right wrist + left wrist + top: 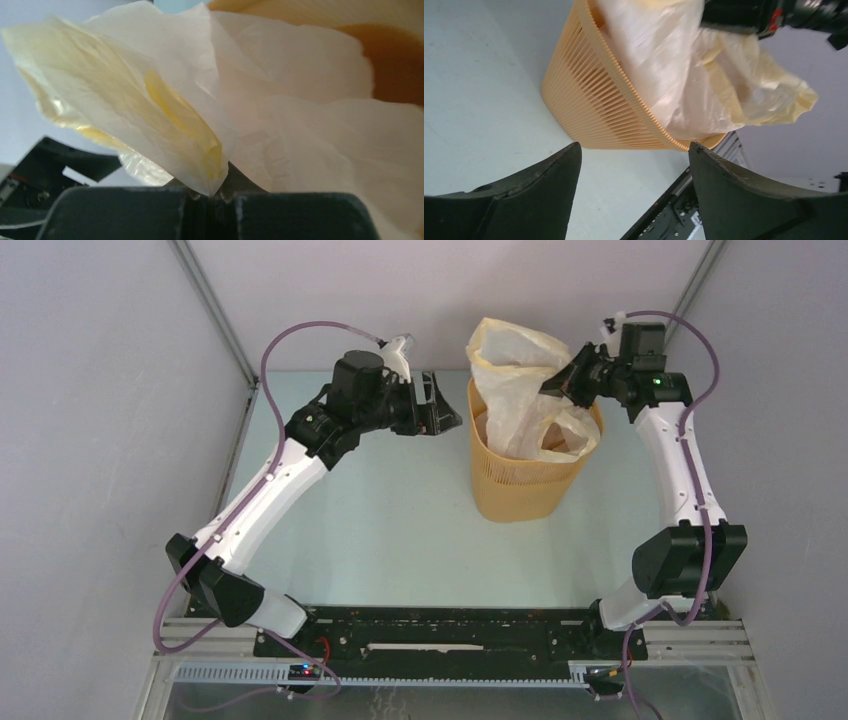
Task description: Put the trash bags into the trash bin
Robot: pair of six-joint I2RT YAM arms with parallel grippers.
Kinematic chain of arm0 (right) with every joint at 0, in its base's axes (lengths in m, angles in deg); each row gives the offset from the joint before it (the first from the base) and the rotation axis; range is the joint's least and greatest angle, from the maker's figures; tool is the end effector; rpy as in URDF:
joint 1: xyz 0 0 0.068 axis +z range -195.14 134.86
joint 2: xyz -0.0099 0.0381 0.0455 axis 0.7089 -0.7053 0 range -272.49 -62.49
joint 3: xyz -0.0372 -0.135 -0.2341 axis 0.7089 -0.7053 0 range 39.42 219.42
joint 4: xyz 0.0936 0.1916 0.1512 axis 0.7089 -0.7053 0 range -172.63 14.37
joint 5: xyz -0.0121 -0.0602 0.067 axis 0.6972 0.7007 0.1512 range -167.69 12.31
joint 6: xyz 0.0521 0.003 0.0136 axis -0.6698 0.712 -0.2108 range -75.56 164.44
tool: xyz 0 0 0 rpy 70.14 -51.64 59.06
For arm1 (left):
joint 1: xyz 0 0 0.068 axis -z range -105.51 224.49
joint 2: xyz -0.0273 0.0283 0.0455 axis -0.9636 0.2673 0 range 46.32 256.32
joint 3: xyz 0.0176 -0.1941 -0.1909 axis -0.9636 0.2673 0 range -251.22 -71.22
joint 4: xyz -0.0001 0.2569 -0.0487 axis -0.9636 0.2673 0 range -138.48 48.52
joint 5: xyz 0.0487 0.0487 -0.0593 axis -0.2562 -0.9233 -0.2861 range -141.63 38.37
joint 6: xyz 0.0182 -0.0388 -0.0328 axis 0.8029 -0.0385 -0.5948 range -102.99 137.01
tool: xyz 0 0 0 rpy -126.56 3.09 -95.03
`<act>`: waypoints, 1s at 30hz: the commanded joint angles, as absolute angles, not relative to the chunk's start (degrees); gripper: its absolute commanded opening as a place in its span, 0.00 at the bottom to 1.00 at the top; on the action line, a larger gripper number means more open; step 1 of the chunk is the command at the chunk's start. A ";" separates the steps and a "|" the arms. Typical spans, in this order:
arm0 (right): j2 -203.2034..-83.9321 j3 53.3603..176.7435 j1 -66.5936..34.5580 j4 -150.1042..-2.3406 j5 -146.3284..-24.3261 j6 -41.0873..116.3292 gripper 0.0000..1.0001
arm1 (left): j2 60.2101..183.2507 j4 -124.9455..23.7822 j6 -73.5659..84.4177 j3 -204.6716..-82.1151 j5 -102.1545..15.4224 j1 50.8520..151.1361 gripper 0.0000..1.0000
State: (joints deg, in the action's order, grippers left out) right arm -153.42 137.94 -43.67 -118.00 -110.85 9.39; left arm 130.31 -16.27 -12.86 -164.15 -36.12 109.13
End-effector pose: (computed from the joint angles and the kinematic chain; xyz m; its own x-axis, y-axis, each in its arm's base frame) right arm 0.3439 0.0283 0.4100 -0.7372 0.4619 -0.4932 -0.0580 0.6840 0.7271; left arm 0.2616 -0.1924 0.4306 -0.6551 -0.1306 -0.7441 0.4884 0.6783 -0.5490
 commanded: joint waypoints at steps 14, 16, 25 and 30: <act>-167.78 145.00 -27.17 -114.71 -130.02 6.27 0.00 | 119.60 -22.52 -17.45 -151.40 -32.76 98.28 0.78; -168.20 143.34 -25.03 -109.29 -132.01 1.64 0.00 | 117.10 -21.52 -17.08 -149.83 -33.54 97.03 0.78; -168.09 132.07 -21.76 -66.61 -132.76 -30.17 0.00 | 110.52 -17.72 -14.81 -149.00 -35.36 94.64 0.79; -167.66 132.28 -23.07 -66.46 -128.45 -33.00 0.00 | 110.13 -15.98 -14.68 -150.81 -34.60 94.53 0.79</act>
State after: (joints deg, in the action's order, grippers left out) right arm -169.01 131.58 -21.83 -76.05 -130.70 -25.28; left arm 110.44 -17.69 -16.05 -149.55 -34.74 94.96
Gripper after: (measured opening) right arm 0.007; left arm 0.795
